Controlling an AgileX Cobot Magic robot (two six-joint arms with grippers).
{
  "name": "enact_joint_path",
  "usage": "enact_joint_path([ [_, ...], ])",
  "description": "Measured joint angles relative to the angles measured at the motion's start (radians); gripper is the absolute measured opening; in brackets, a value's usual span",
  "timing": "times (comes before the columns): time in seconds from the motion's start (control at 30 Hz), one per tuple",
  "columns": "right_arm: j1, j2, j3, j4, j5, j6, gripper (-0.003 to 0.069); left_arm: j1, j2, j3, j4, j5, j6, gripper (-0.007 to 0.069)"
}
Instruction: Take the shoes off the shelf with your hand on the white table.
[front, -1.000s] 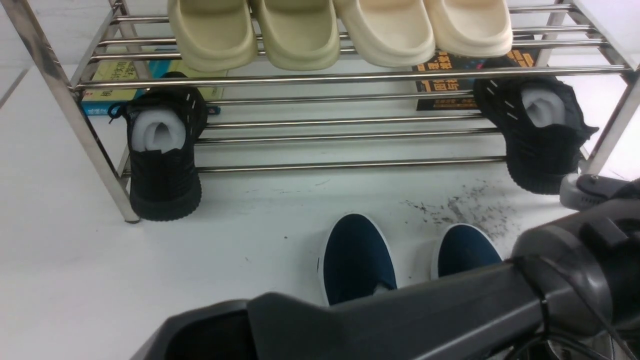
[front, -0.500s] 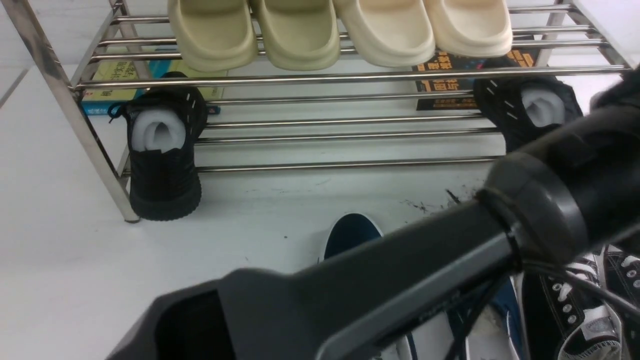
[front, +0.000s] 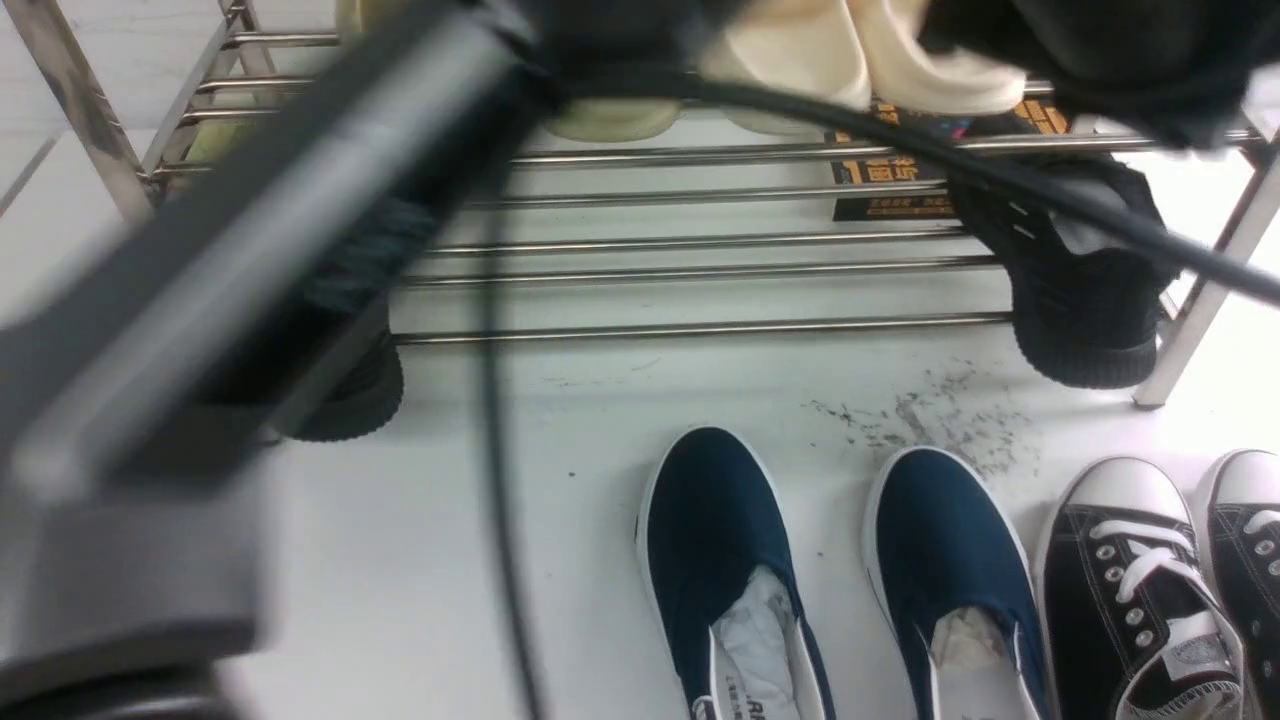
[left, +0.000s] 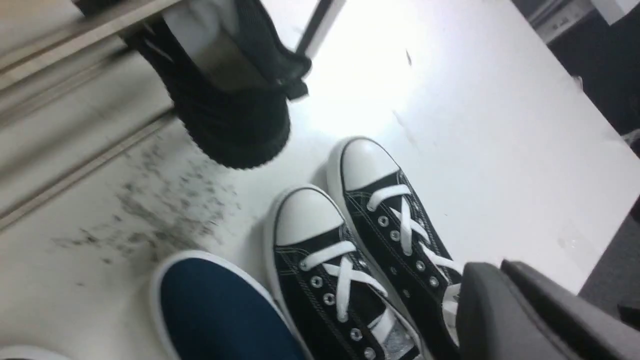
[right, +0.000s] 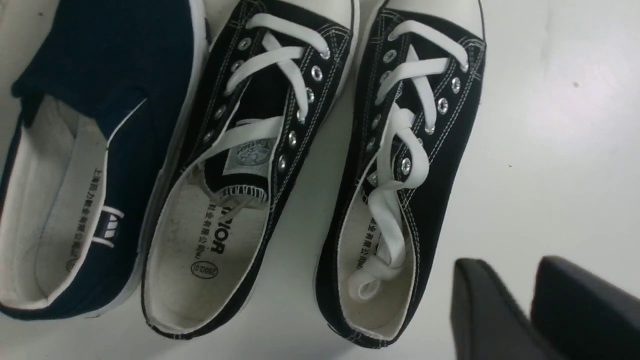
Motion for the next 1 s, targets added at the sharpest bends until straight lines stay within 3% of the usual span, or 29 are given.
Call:
enact_joint_path([
  [0.07,0.000,-0.033,0.000,0.005,0.000,-0.002,0.0003,-0.001,-0.108,0.131,0.078,0.000,0.006,0.0001],
  [0.33,0.000,-0.274,0.089,0.079,-0.078,0.054,-0.0015,-0.001,-0.432,0.613,0.303,0.000,-0.057,0.0001],
  [0.53,0.000,-0.452,0.389,0.215,-0.713,-0.054,-0.0015,0.019,-0.655,0.854,0.376,0.000,-0.153,0.0001],
  [0.6,0.000,-0.455,0.425,0.223,-0.807,-0.080,-0.0015,0.029,-0.688,0.891,0.378,0.000,-0.159,0.0001],
  [1.0,0.000,-0.454,0.464,0.222,-0.851,-0.099,-0.0010,0.031,-0.693,0.931,0.372,0.000,-0.185,0.0001],
])
